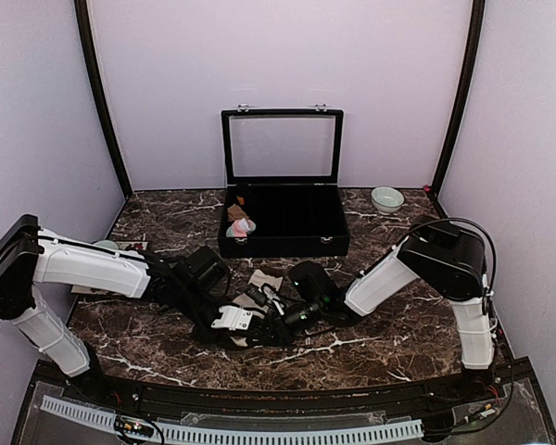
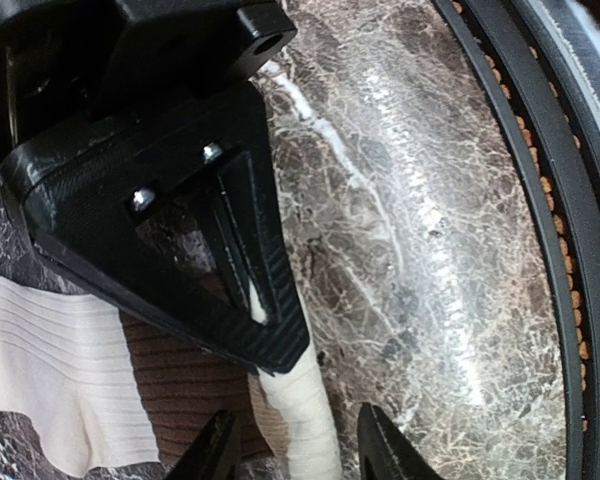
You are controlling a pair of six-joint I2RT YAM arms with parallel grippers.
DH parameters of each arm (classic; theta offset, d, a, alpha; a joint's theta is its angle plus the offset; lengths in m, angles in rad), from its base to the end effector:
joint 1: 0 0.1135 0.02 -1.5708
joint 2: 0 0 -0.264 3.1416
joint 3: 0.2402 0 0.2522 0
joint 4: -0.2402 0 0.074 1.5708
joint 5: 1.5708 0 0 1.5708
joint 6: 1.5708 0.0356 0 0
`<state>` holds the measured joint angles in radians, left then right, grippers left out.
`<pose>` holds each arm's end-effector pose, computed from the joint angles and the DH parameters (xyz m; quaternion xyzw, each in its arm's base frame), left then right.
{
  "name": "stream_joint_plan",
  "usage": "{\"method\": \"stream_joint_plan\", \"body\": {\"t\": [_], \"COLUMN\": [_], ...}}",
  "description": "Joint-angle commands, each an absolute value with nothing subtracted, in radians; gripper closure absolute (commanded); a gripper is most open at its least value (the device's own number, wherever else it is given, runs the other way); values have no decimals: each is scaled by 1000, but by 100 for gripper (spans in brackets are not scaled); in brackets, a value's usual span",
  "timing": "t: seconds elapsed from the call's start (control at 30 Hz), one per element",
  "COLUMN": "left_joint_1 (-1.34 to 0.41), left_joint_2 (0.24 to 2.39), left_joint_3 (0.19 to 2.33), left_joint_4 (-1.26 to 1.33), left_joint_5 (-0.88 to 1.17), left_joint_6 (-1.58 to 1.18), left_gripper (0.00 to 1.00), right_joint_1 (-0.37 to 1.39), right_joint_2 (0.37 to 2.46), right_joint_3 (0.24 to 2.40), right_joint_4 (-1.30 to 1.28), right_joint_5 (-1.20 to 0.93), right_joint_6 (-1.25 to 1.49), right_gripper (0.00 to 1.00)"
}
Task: Roll the socks
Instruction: Roll the sock at the center of the board.
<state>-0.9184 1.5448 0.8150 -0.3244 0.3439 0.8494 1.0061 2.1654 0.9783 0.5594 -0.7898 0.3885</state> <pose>0.1658 -0.2368 0.1653 0.7643 0.5703 -0.1740 0.2458 0.1902 0.3475 0.0693 -0.4164 0.7303 0.5320 0.1013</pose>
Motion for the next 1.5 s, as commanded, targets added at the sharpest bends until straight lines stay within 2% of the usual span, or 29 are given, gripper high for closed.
{"method": "stream_joint_plan", "body": {"t": [0.0, 0.23, 0.47, 0.53, 0.8, 1.03, 1.33, 1.47], "left_joint_1": [-917, -895, -818, -803, -744, -731, -714, -699], "left_joint_2": [1585, 1614, 1717, 1764, 1927, 2048, 2190, 2252], "left_joint_3": [797, 807, 901, 942, 1086, 1193, 1324, 1383], "left_joint_4": [-303, -297, -432, -484, -685, -813, -936, -1003], "left_joint_5": [319, 329, 478, 519, 655, 675, 637, 640], "left_joint_6": [848, 816, 807, 803, 834, 839, 792, 787], "left_gripper": [63, 74, 88, 91, 91, 91, 90, 89], "right_joint_1": [972, 971, 985, 996, 1078, 1168, 1288, 1317], "right_joint_2": [2312, 2302, 2218, 2180, 1955, 1803, 1788, 1789], "right_joint_3": [858, 841, 775, 760, 577, 588, 729, 782], "right_joint_4": [147, 170, 309, 335, 570, 486, 319, 270], "right_joint_5": [-726, -714, -642, -585, -298, -64, 115, 139], "right_joint_6": [458, 453, 431, 404, 353, 235, 14, -70], "right_gripper": [100, 100, 100, 93, 71, 72, 72, 66]}}
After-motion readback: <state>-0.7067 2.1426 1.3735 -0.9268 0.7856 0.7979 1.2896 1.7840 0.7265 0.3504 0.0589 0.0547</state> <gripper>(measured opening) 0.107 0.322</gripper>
